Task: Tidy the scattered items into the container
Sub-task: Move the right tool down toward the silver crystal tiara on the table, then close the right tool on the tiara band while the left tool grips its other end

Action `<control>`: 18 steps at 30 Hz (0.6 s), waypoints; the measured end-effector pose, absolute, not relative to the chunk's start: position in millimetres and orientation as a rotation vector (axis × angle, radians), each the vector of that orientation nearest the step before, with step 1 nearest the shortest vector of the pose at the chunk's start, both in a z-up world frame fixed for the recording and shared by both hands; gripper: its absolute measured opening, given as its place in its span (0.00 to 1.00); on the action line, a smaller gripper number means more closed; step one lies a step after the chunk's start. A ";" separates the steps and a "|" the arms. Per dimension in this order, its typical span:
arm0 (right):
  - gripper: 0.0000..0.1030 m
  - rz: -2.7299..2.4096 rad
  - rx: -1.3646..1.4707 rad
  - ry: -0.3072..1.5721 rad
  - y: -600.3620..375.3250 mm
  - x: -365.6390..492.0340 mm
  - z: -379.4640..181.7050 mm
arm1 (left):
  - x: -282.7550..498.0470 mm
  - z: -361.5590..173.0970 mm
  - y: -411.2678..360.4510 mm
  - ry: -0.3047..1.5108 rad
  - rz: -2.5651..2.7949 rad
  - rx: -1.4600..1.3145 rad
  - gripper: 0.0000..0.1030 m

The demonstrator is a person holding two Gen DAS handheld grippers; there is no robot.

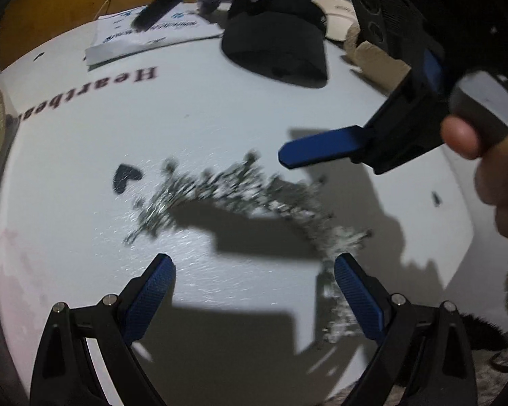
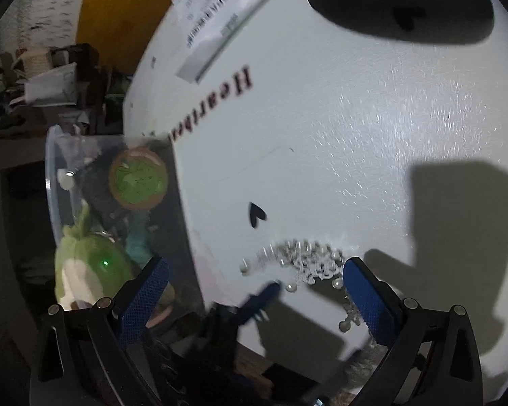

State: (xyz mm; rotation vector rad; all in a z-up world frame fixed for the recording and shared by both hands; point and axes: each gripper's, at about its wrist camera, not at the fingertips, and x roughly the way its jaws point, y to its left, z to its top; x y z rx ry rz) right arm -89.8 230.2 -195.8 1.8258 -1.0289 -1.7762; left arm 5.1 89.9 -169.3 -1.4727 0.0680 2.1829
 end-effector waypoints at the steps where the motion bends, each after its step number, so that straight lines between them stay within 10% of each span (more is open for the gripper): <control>1: 1.00 -1.827 1.811 -1.028 238.6 -87.1 -189.4 | 4.7 -164.0 88.3 0.083 2.193 -1.446 0.94; 14: 0.52 -2.213 1.792 -0.597 260.5 3.4 -158.3 | -11.5 -148.5 44.6 0.481 2.242 -1.233 0.91; 18: 0.46 -2.240 1.820 -0.462 241.0 21.7 -165.7 | -20.4 -159.8 50.5 0.526 2.151 -1.250 0.72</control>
